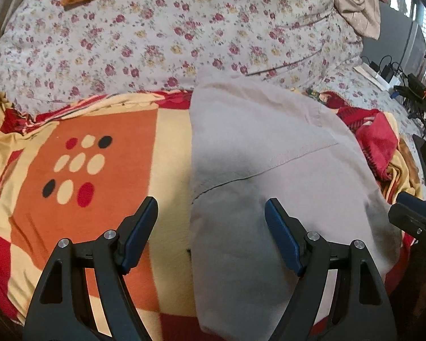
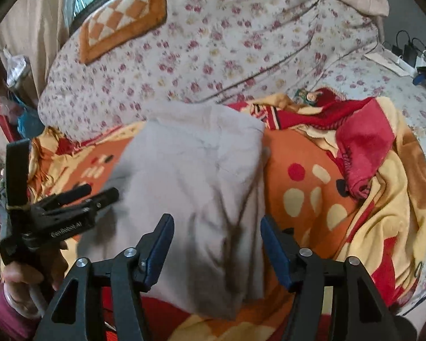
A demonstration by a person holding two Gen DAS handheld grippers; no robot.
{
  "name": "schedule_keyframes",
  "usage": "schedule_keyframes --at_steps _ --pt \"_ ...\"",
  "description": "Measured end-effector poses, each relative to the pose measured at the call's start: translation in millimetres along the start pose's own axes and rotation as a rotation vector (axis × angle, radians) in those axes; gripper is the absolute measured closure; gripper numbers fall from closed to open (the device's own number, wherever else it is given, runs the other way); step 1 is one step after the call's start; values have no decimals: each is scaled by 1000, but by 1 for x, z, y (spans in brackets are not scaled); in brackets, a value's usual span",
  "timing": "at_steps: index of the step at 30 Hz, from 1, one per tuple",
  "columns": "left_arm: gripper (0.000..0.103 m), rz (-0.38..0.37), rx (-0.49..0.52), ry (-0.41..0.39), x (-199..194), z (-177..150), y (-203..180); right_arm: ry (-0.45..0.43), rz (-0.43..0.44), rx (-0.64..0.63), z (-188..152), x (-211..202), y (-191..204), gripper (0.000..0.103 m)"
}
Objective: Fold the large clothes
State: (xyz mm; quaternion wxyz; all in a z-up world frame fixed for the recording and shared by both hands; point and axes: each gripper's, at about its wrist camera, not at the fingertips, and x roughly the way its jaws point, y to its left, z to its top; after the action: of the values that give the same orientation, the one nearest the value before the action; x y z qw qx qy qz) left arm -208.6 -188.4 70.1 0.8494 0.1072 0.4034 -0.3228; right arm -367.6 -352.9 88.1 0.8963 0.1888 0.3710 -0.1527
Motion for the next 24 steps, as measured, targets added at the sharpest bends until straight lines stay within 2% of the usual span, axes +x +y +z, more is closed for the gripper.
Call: schedule_keyframes --at_steps 3,7,16,24 --pt "25 6 -9 -21 -8 0 4 -24 -10 5 0 -5 11 31" --pt "25 9 -10 -37 -14 -1 6 -38 -30 -10 1 -3 25 26" --pt "25 15 -17 -67 -21 -2 8 -43 -89 -90 2 7 49 21" --pt "25 22 -25 -65 -18 -3 9 -60 -125 -79 5 9 50 17"
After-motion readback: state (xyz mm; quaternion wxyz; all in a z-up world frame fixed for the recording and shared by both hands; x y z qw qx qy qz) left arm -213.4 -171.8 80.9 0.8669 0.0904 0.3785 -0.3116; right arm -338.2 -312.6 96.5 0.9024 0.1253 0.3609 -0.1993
